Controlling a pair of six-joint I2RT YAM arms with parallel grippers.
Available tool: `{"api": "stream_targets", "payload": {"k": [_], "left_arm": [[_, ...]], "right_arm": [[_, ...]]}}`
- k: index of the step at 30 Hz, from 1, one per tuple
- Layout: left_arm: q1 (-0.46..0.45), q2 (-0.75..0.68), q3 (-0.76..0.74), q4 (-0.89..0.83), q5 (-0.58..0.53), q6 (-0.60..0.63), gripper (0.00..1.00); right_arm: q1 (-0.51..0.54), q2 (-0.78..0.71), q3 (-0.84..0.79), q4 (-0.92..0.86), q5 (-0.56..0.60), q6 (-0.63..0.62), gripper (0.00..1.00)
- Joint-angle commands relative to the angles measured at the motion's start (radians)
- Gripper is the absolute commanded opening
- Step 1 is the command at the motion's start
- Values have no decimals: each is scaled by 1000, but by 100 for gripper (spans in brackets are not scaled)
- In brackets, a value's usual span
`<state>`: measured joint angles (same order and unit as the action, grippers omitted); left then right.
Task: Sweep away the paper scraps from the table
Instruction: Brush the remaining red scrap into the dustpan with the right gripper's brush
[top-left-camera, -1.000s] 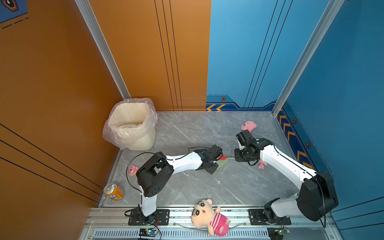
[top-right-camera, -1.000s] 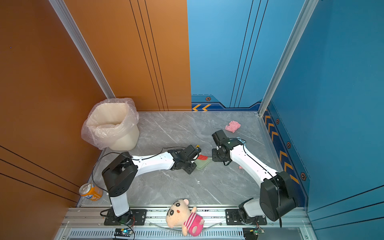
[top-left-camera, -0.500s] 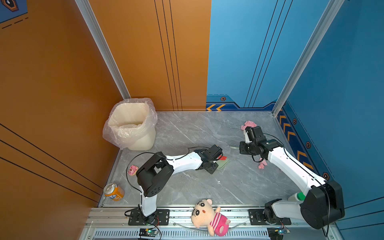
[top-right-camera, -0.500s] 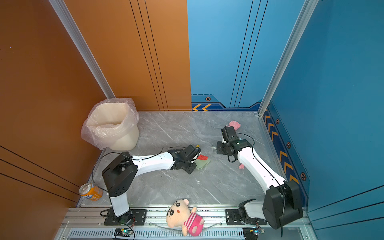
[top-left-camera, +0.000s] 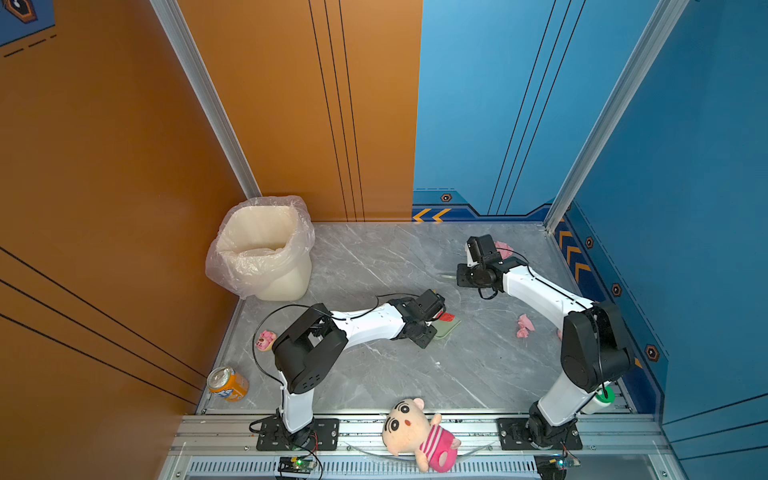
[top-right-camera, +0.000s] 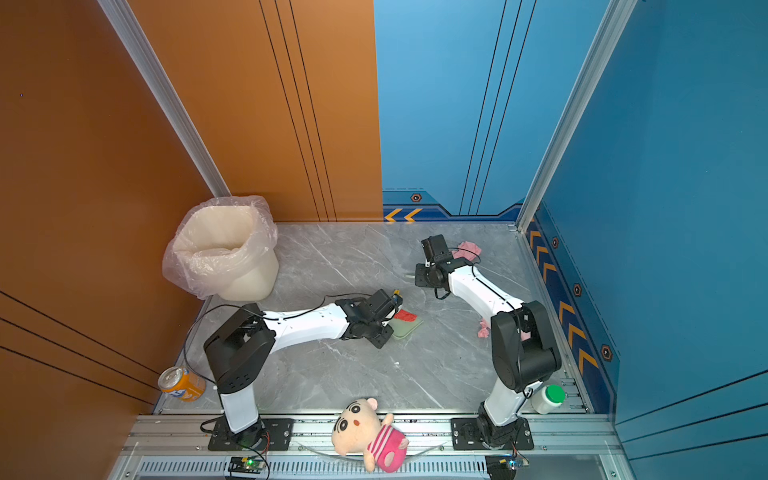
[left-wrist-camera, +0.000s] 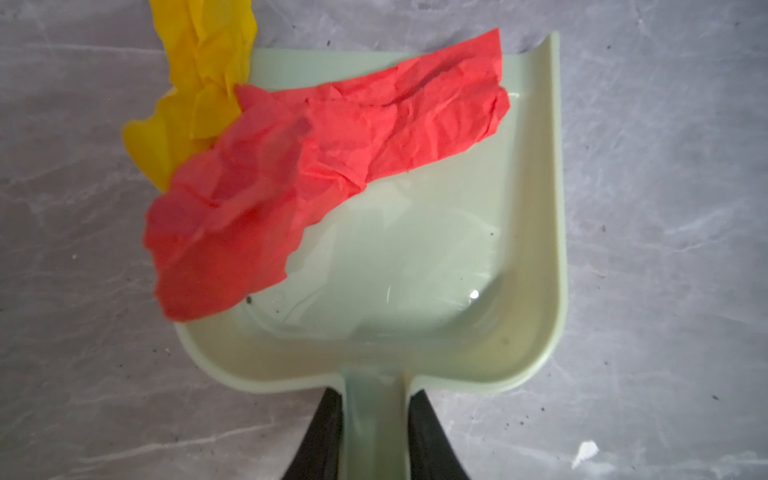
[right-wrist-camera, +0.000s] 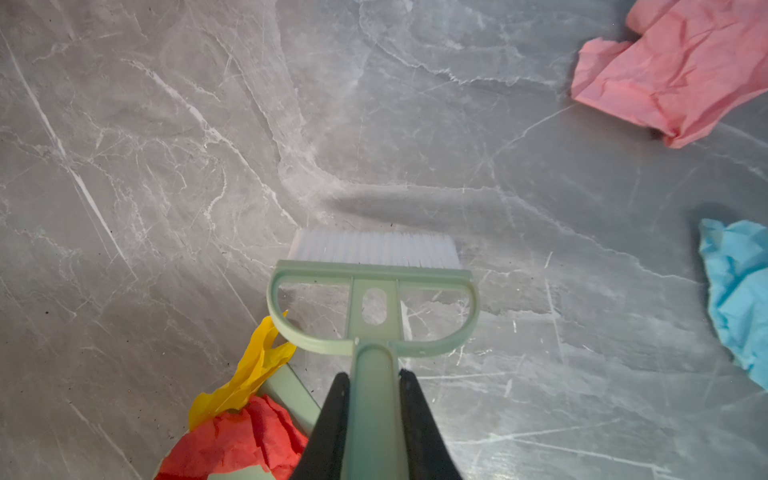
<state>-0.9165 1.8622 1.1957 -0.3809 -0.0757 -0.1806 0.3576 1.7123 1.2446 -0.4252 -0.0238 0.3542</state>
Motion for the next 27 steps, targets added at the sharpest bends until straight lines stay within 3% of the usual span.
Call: {"api": "stream_targets", "payload": {"k": [1,16,27], "left_arm": [[11,8,21,-10,19,-7,13],[18,14,22,-4,20,-13,14],[30,15,16,10,17,-35,14]], "right_arm": [[24,18,21,-10,-30,-33,0],[64,-38,-67,-77,-85,-87,0],[104,-191,-180,-169,-60,-57,0]]}}
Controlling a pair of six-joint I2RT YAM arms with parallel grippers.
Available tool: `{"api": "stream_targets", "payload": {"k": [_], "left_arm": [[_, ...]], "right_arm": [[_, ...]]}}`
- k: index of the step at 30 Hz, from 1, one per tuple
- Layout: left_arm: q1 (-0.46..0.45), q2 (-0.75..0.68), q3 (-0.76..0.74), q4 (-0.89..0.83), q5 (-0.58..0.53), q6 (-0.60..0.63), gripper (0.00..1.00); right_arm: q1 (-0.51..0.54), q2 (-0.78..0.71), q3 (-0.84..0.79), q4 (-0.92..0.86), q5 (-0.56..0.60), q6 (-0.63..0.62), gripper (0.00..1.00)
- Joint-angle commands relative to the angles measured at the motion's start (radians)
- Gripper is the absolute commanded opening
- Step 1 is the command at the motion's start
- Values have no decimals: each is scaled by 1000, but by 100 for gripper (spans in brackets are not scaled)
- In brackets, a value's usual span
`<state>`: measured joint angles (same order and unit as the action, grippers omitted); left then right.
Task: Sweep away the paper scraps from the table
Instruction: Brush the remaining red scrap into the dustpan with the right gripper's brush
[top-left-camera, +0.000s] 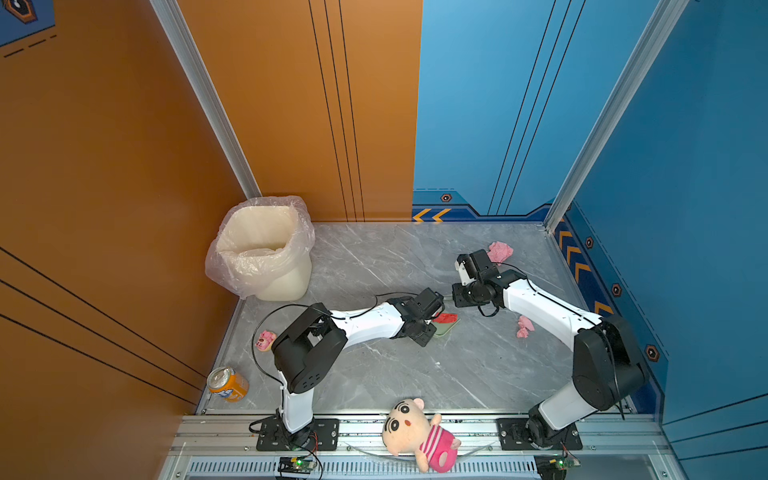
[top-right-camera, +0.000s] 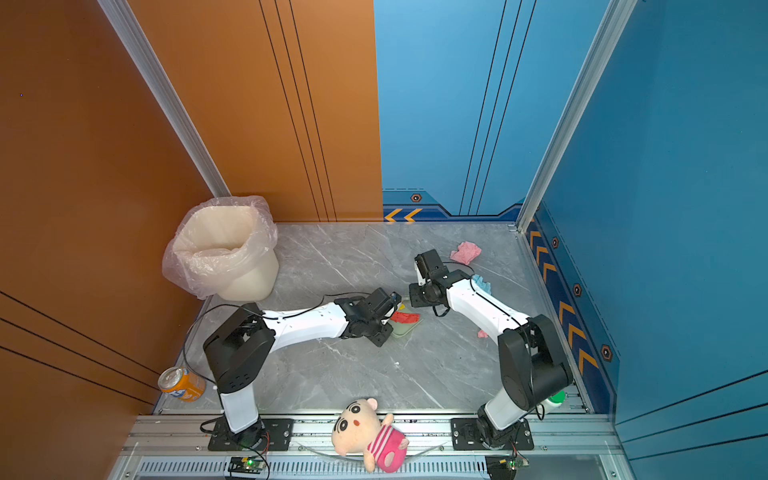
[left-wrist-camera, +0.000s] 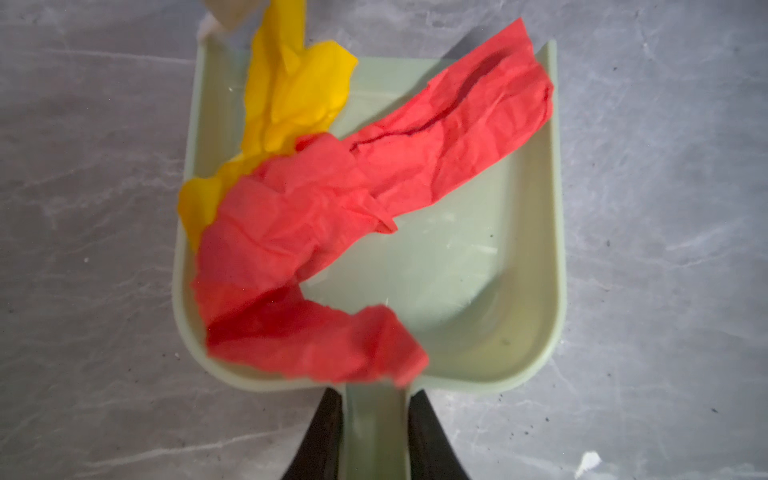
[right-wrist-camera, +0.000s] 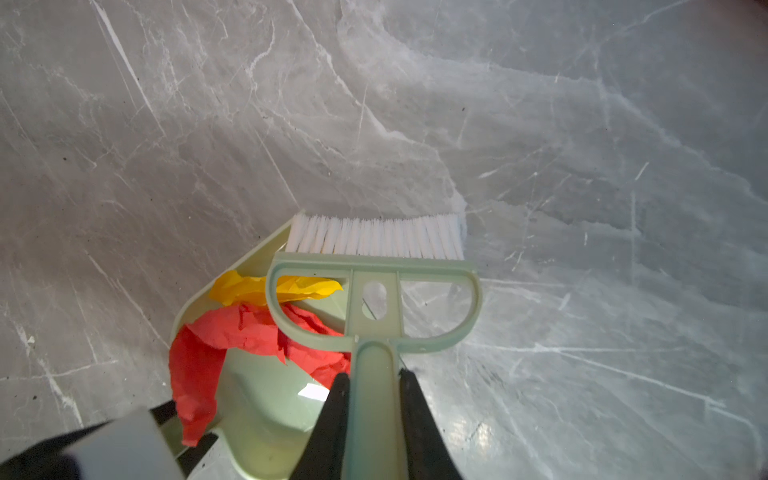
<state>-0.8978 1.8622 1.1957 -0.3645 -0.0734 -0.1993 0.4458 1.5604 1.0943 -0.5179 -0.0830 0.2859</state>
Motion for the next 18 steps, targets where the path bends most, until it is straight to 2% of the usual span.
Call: {"api": "stream_targets", "payload": {"k": [1,7,14,18], "left_arm": [[11,15,15,-1,15,-18,14],[11,19,0,46,35,-28,14],[2,17,-44,112,31,-29,14],[0,7,-66,147,18,-37,14]], "right_arm": [[27,-54,-40,-84,-4,15,0],[44,-112,-89,-61,22,47,0],[-28,-136,-87,32,81,136,0],[-67,-159,-88,71,78,165,0]]}}
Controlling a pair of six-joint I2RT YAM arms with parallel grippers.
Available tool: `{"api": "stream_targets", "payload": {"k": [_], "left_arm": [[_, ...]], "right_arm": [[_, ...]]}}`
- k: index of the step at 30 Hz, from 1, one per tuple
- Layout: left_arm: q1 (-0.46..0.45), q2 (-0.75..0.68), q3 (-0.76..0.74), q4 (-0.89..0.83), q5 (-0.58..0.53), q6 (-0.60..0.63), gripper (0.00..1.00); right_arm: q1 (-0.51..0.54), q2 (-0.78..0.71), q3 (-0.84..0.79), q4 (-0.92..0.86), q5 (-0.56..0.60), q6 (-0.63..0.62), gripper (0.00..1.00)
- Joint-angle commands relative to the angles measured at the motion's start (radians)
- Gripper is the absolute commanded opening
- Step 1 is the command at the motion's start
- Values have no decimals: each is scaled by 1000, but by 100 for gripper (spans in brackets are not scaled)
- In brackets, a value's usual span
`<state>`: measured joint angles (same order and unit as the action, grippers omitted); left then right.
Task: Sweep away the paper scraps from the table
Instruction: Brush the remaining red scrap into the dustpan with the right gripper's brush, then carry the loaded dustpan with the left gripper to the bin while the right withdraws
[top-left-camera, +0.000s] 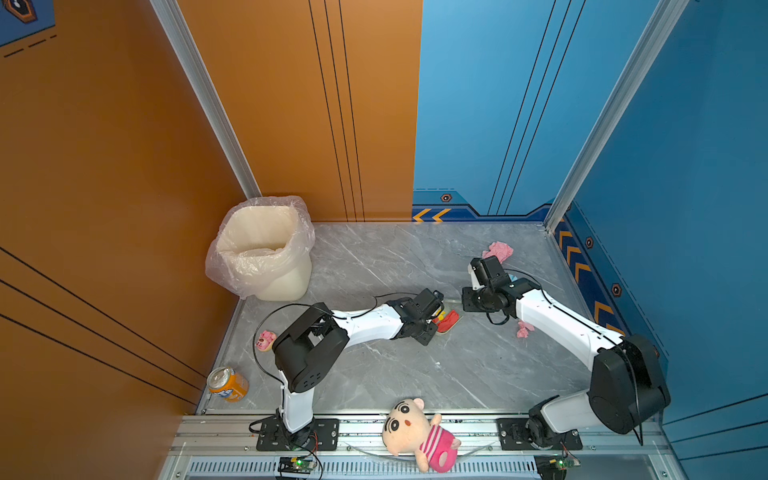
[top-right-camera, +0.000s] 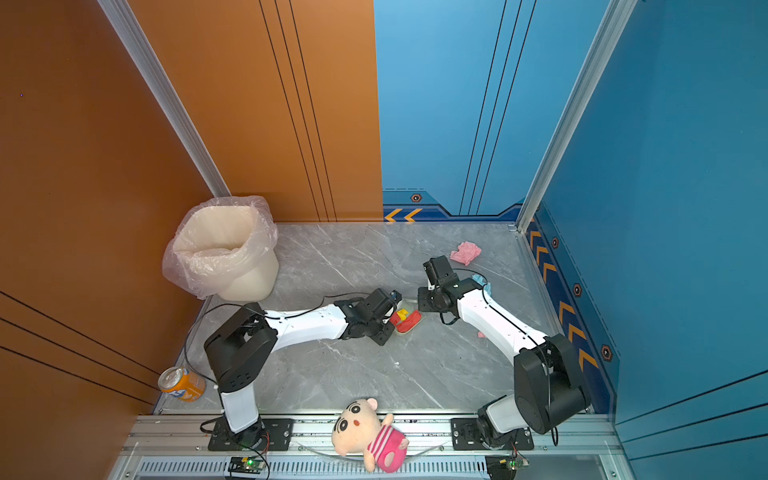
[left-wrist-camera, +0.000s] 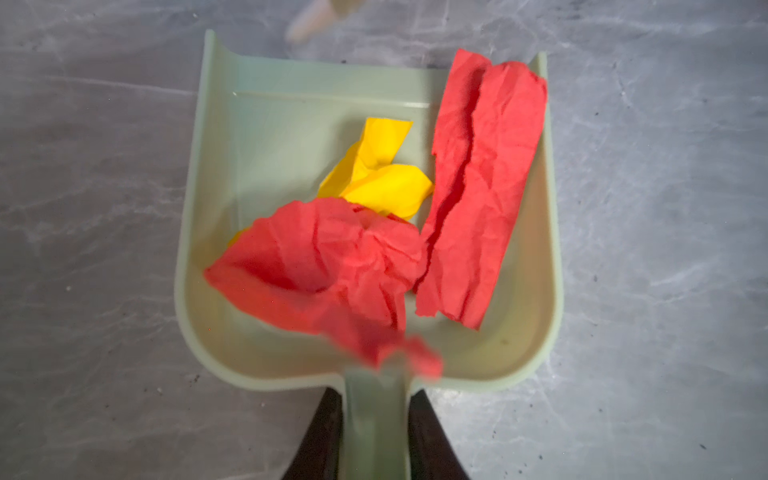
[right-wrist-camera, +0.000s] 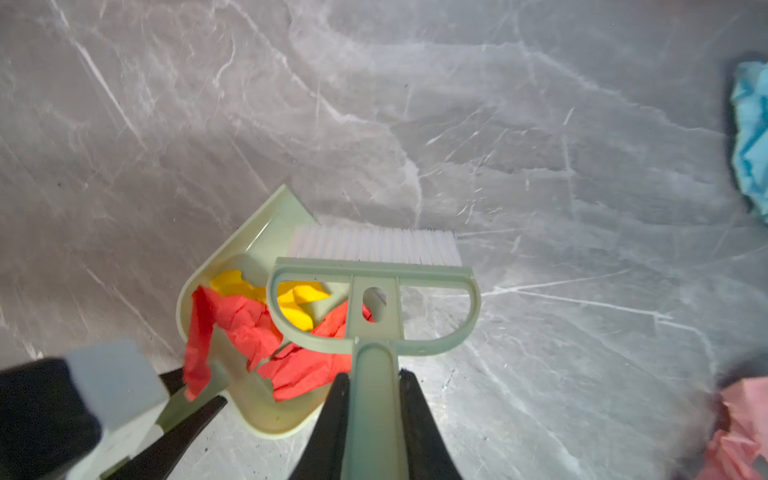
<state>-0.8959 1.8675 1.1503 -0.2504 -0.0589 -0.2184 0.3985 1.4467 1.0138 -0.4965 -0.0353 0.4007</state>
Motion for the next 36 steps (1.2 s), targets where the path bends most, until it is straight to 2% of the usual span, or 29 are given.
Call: {"api": "stream_targets", "payload": {"k": [1,9,19,26,36], "left_arm": [[-2,-2,-26,40,-2,-18,14],[3,-65,-60,80,-36,-18,14],[19,-209,-23,-64,-90,15,14],[72,-332,42,-199,-51,29,13],[220,-530,138,-384,-11,40,14]], "right_arm": [[-30,-55,-9,57,27,54,0],[-101,-183,-9,34,28,56,0],[-211,-339,-43,-16,40,42,0],[-243,-340,-39,-44,-1,36,0],[-244,-268,28,-48,-39,21,0]]}}
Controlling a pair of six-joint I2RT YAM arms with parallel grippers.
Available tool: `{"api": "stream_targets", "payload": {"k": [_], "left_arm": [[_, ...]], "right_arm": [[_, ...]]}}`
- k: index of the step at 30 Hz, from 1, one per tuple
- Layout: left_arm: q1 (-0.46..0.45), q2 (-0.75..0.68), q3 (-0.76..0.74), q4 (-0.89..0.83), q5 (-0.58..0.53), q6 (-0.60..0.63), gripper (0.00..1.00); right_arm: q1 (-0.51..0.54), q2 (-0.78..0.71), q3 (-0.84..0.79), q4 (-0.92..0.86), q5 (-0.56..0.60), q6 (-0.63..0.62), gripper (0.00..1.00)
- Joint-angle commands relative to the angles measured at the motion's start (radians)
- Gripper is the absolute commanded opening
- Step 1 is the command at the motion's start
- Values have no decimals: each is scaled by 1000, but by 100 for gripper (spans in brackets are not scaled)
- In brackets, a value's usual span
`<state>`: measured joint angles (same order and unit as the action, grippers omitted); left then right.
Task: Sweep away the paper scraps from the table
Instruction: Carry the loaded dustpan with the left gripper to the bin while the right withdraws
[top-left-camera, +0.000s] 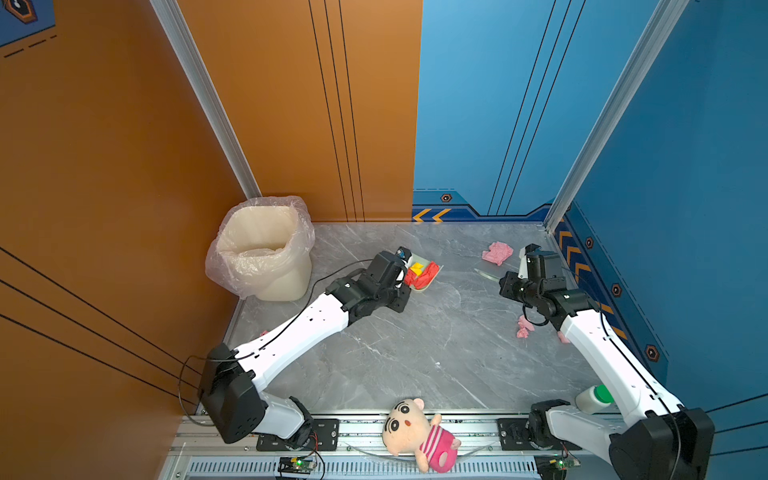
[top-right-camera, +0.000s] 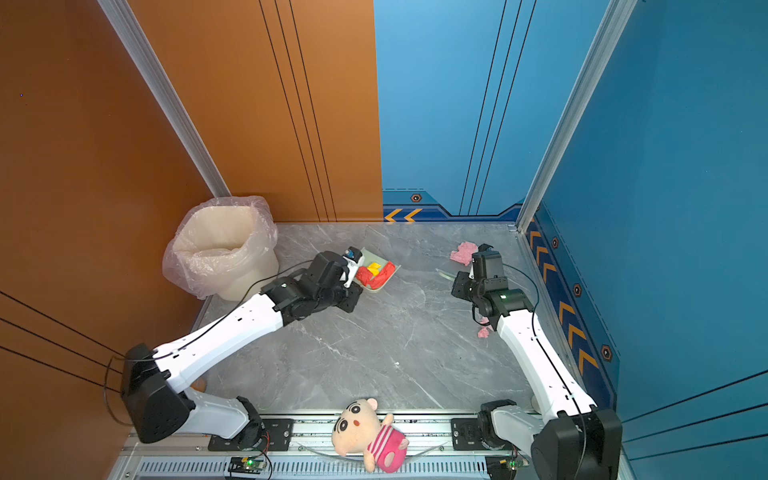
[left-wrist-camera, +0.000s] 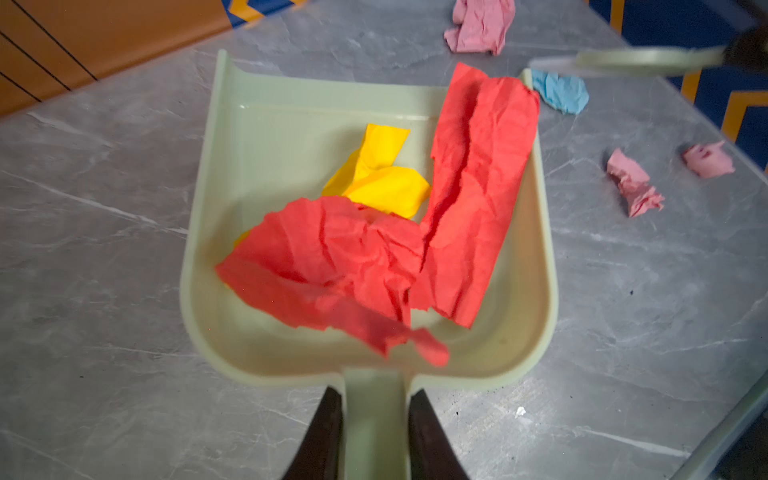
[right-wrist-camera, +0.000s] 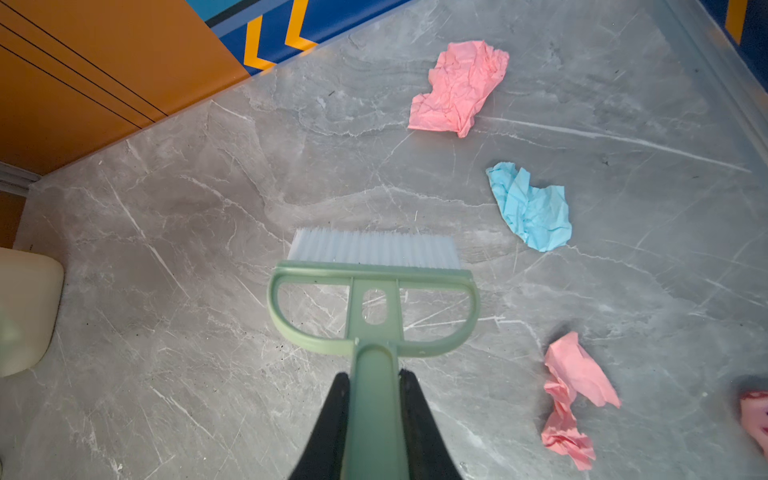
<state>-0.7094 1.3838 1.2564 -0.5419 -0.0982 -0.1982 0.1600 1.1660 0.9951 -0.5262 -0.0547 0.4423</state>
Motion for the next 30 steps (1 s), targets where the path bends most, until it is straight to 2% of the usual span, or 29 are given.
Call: {"api": "stream_targets", "payload": {"k": [1,9,15,21,24,30], "left_arm": [[51,-65,42,-109,32,22,14],[221,-165,144,-261,23,52,15],[377,-154,266,-356,42,79,15],[597,-123,338,-350,185,-3,15],[703,-90,357,-331,311,-65,15],[831,-20,372,-261,528,-198,15]], "right_arm": [[-6,24,52,-18,-27,-23,0],[-2,80,63,7,-66,-16,0],[0,100,63,11,-75,-18,0],[5,111,61,13,-88,-16,0],[10,117,59,17,-90,-16,0],[15,124,57,26,-98,-13,0]]}}
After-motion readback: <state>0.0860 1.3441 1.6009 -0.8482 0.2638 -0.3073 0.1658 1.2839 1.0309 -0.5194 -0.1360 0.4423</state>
